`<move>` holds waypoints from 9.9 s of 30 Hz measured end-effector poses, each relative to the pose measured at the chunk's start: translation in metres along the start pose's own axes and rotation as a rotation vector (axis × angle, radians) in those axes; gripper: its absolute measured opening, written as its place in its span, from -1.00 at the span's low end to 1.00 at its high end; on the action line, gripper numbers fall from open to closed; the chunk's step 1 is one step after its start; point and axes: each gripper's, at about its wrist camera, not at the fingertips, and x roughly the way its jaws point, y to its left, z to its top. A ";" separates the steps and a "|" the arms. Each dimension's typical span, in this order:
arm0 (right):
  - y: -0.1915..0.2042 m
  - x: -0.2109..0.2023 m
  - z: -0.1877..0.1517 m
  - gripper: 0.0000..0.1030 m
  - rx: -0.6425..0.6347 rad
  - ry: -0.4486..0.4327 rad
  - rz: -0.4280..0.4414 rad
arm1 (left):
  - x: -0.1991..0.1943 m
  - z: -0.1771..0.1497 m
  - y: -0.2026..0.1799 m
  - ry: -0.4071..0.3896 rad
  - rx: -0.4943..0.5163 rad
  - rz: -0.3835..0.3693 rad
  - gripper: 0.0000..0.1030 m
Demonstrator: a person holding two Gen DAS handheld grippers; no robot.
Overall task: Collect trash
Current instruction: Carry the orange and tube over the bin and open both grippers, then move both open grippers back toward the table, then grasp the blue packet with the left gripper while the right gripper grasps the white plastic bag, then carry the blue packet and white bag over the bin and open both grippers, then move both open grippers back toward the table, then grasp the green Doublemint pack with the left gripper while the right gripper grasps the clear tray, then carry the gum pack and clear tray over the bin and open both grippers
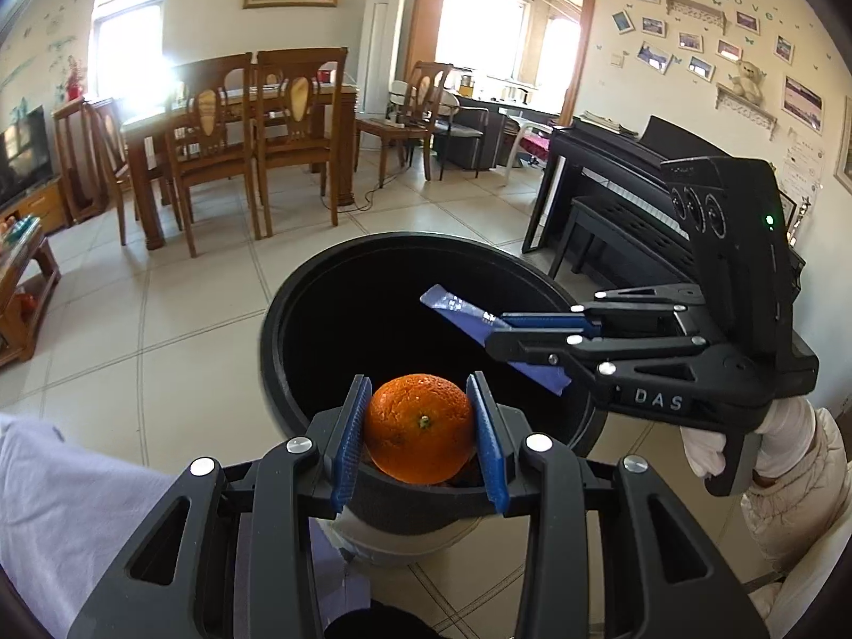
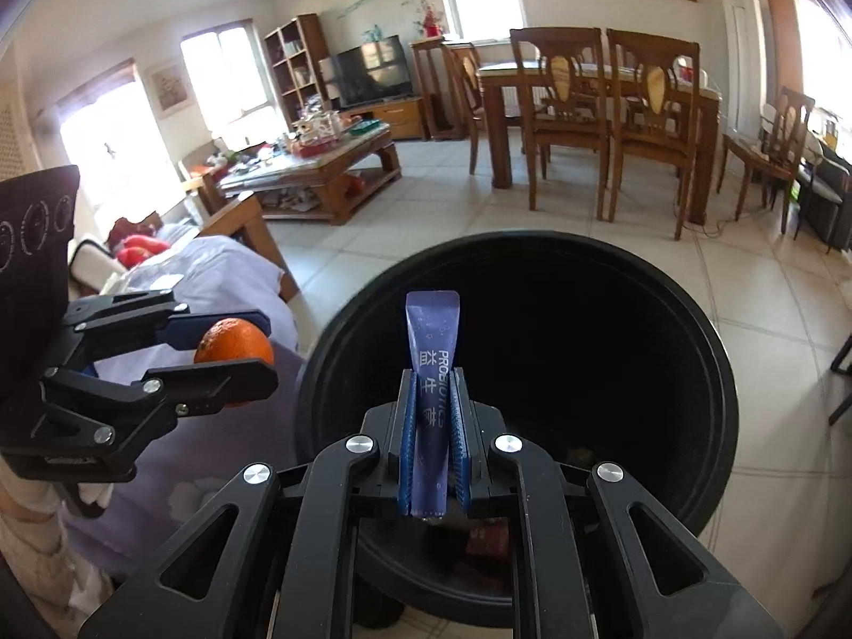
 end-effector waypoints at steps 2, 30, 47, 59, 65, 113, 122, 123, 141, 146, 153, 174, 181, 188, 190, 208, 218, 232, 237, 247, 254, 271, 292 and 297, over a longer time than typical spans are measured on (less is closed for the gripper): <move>-0.012 0.001 -0.006 -0.75 0.015 0.007 -0.006 | 0.011 0.004 -0.003 0.007 0.005 -0.007 -0.26; -0.041 0.018 -0.021 -0.12 0.106 0.029 -0.026 | 0.035 0.001 -0.005 0.028 -0.006 0.016 0.12; 0.103 0.046 0.015 0.18 -0.081 0.047 0.099 | -0.109 -0.061 0.068 -0.098 -0.164 0.203 0.37; 0.287 0.100 0.038 0.20 -0.253 0.100 0.296 | -0.228 -0.159 0.150 -0.109 -0.350 0.438 0.37; 0.364 0.131 0.042 0.20 -0.276 0.143 0.395 | -0.268 -0.204 0.196 -0.064 -0.427 0.538 0.37; 0.433 0.176 0.104 -0.87 -0.093 0.115 0.639 | -0.306 -0.254 0.250 0.093 -0.417 0.514 -0.32; 0.344 0.099 0.092 -0.87 -0.087 -0.003 0.571 | -0.310 -0.209 0.203 -0.033 -0.359 0.454 -0.32; 0.331 0.090 0.090 -0.87 -0.080 -0.014 0.560 | -0.305 -0.201 0.195 -0.040 -0.343 0.443 -0.32; 0.052 -0.032 0.040 -0.87 0.116 -0.195 0.155 | -0.129 -0.046 0.077 -0.137 -0.159 0.077 -0.31; -0.021 -0.040 0.011 -0.87 0.182 -0.168 0.021 | -0.072 -0.013 0.037 -0.132 -0.112 -0.010 -0.31; -0.061 -0.008 -0.021 -0.87 0.224 -0.048 -0.052 | 0.014 0.018 0.003 -0.048 -0.051 -0.063 -0.31; -0.048 0.066 -0.016 -0.71 0.204 0.080 -0.090 | 0.079 0.010 -0.009 0.102 -0.003 -0.012 -0.27; -0.041 0.059 -0.011 -0.11 0.191 0.044 -0.098 | 0.073 0.008 -0.007 0.099 0.007 0.014 -0.15; -0.036 0.047 -0.007 -0.11 0.199 -0.005 -0.080 | 0.039 0.001 -0.005 0.020 0.022 0.037 0.24; -0.030 0.044 -0.005 -0.11 0.199 -0.024 -0.077 | 0.024 -0.002 -0.004 -0.016 0.022 0.052 0.29; 0.152 0.086 0.054 0.52 0.008 -0.032 0.108 | -0.138 -0.075 0.084 -0.124 -0.161 0.281 0.69; 0.307 0.143 0.074 0.59 -0.194 0.048 0.252 | -0.232 -0.151 0.192 -0.104 -0.477 0.512 0.89; 0.414 0.249 0.125 0.64 -0.398 0.115 0.253 | -0.271 -0.205 0.315 0.025 -0.818 0.711 0.89; 0.426 0.291 0.143 0.64 -0.463 0.123 0.223 | -0.266 -0.215 0.327 0.047 -0.863 0.729 0.89; 0.437 0.345 0.153 0.29 -0.480 0.183 0.270 | -0.259 -0.217 0.331 0.048 -0.822 0.730 0.84; 0.449 0.353 0.140 -0.56 -0.509 0.234 0.293 | -0.271 -0.222 0.330 0.061 -0.768 0.751 0.09; 0.418 0.245 0.111 -0.56 -0.392 0.167 0.393 | -0.293 -0.223 0.308 -0.006 -0.721 0.691 -0.40; 0.212 0.102 0.070 -0.56 -0.144 0.020 0.244 | -0.211 -0.106 0.158 -0.126 -0.412 0.429 -0.40; 0.150 0.074 0.058 -0.56 -0.072 -0.011 0.187 | -0.170 -0.075 0.124 -0.112 -0.329 0.353 -0.40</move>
